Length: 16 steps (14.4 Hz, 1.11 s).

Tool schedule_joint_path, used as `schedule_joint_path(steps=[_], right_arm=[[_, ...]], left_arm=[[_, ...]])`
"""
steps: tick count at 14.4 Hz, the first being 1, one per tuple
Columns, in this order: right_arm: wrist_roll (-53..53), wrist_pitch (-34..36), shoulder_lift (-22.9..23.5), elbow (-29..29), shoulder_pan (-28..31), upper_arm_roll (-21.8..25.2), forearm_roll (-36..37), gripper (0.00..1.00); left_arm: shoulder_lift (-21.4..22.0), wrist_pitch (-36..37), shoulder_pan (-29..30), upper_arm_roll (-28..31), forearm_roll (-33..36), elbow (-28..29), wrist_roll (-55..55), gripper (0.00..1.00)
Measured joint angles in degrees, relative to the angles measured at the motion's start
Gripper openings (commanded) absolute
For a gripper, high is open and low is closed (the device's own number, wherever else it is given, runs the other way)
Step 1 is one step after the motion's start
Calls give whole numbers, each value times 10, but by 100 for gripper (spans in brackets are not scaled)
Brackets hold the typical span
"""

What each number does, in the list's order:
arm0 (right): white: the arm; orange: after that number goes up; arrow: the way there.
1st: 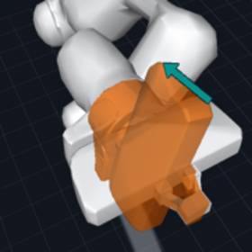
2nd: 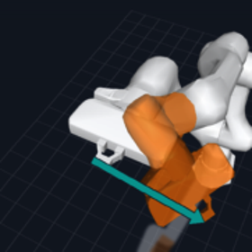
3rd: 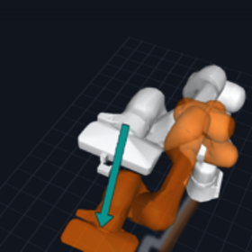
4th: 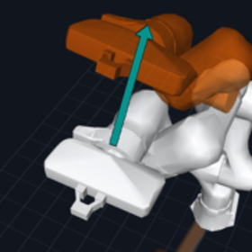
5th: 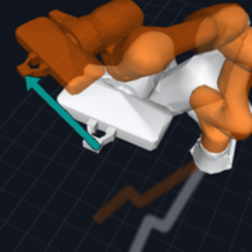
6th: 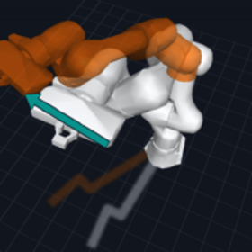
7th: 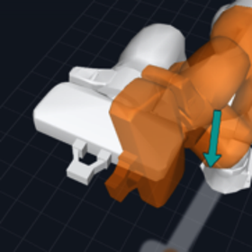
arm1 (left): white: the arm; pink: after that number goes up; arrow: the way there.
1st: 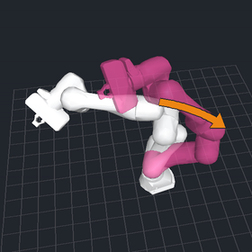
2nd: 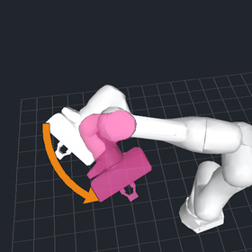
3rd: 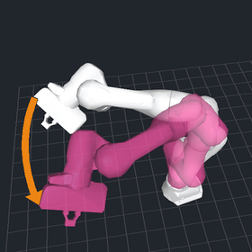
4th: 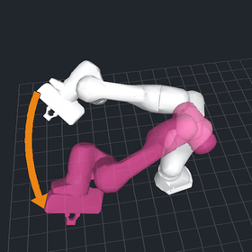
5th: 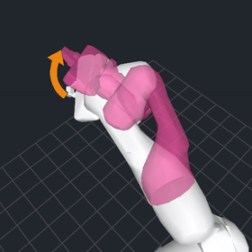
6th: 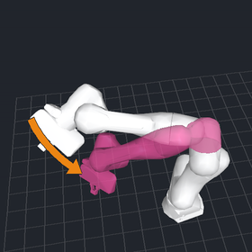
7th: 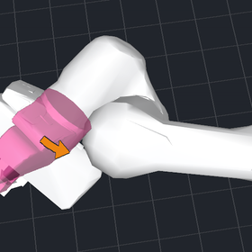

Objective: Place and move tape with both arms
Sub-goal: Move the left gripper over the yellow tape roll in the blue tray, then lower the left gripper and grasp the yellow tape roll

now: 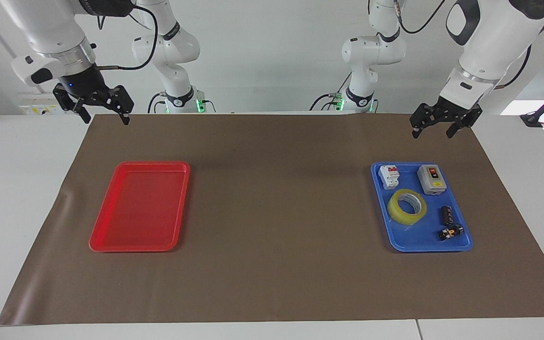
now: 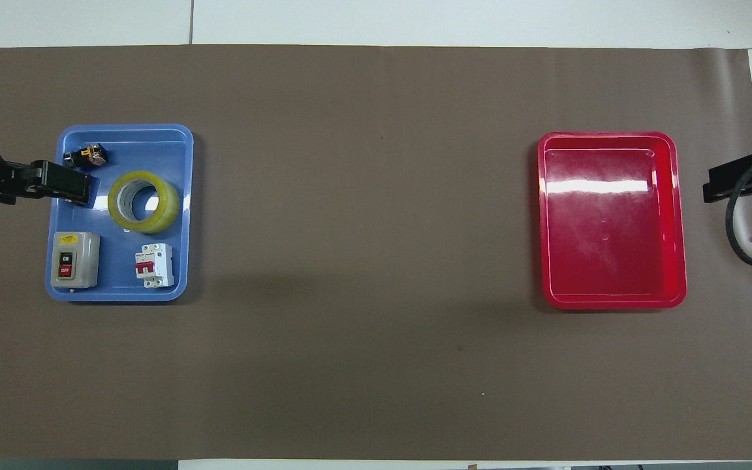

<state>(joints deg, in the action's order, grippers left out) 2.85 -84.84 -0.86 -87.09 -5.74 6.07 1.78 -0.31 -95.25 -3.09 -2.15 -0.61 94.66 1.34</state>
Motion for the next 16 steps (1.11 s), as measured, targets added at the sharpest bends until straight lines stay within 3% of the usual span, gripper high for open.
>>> schedule_joint_path(steps=[4,9,13,16], right_arm=[[0,4,0,-2,1,0,0,100],[0,4,0,-2,1,1,0,100],[0,4,0,-2,0,0,0,100],[0,4,0,-2,0,0,0,100]], left_arm=[[-45,-76,-1,39,0,18,-7,100],[-76,-189,-2,94,0,92,-30,100],[-104,-304,-4,96,0,165,-32,100],[-129,-330,-6,96,0,177,-28,95]])
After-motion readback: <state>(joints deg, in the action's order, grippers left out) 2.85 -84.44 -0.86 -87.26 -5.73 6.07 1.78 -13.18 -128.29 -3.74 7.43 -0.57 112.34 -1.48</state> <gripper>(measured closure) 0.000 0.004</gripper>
